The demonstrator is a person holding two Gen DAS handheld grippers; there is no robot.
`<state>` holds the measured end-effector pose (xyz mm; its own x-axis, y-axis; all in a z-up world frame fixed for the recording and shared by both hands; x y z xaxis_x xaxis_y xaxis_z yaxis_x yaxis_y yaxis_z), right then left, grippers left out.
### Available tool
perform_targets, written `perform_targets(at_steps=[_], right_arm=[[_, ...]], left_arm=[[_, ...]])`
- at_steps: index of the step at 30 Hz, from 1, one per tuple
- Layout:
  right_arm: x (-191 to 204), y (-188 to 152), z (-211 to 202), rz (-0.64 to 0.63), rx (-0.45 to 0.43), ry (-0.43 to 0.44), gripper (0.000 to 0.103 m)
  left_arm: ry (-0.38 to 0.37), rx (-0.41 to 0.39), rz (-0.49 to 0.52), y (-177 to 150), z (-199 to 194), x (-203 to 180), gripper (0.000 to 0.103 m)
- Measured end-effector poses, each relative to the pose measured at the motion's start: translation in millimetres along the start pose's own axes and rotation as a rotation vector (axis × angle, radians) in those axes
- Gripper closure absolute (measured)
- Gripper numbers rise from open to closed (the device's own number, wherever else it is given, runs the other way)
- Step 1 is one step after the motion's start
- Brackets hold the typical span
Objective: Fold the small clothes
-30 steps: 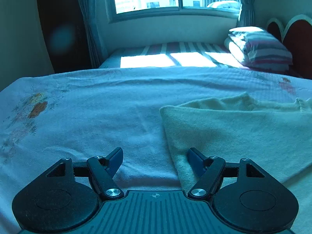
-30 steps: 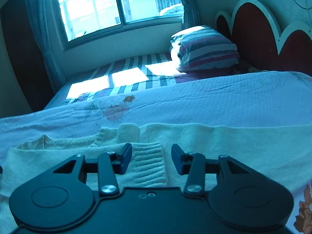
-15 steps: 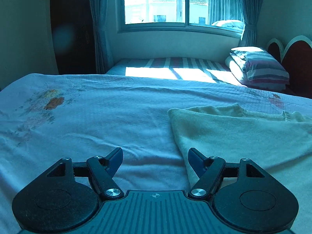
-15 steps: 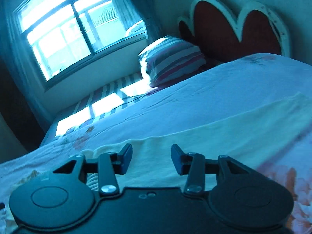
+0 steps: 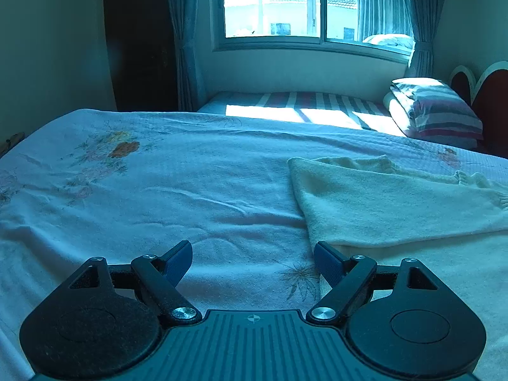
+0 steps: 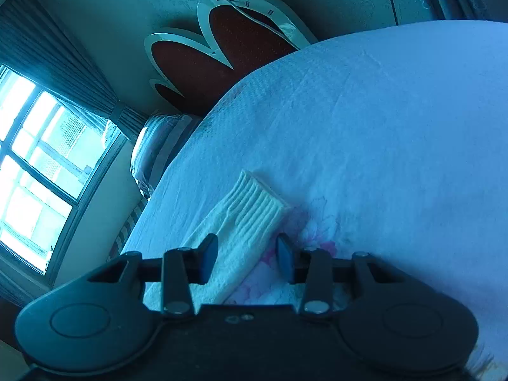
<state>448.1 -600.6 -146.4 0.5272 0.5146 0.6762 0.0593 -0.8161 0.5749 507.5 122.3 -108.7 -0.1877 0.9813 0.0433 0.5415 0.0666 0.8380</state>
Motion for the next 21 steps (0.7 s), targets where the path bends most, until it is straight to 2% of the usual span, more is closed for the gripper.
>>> perform_targets(at_steps=[2,4,5,9,13,17,21], right_arm=[[3,4,8,-0.020,0.013,0.004,0.068],[7,5,13,-0.050,0.020,-0.021,0.091],[10,8,15,-0.063,0.036,-0.022,0.097],[41,7,3,-0.177,0.020,-0.013,0.097],[94,-5,-11,-0.292,-0.007,0.036,0.097],[178,-45,-25,-0.428,-0.006,0.145,0.097],[269,-113,-34,-0.551,0.051,0.272,0.097]], left_arm=[[0.025,0.013,0.028,-1,-1,-3,0.020],[0.081,0.040,0.083,-3,0,-6,0.020],[0.088,0.043,0.089,-3,-1,-4,0.020],[0.137,0.056,0.058,-7,-7,22,0.020],[0.173,0.067,-0.014,-20,-13,71,0.020],[0.199,0.070,-0.059,-34,-23,119,0.020],[0.214,0.060,-0.079,-43,-37,166,0.020]])
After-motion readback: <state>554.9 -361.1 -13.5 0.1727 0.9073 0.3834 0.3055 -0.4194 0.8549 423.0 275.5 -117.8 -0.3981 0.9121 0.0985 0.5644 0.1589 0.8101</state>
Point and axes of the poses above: each gripper's, at about its wrist camera, not at the fingertips, and z roughly the way its jaws point, x to its left, y to its top, the point moved 1 cm from there along z, roughly the way its jaws point, and after that the axes turned 3 degrees about -x, right-handed, at the moved point
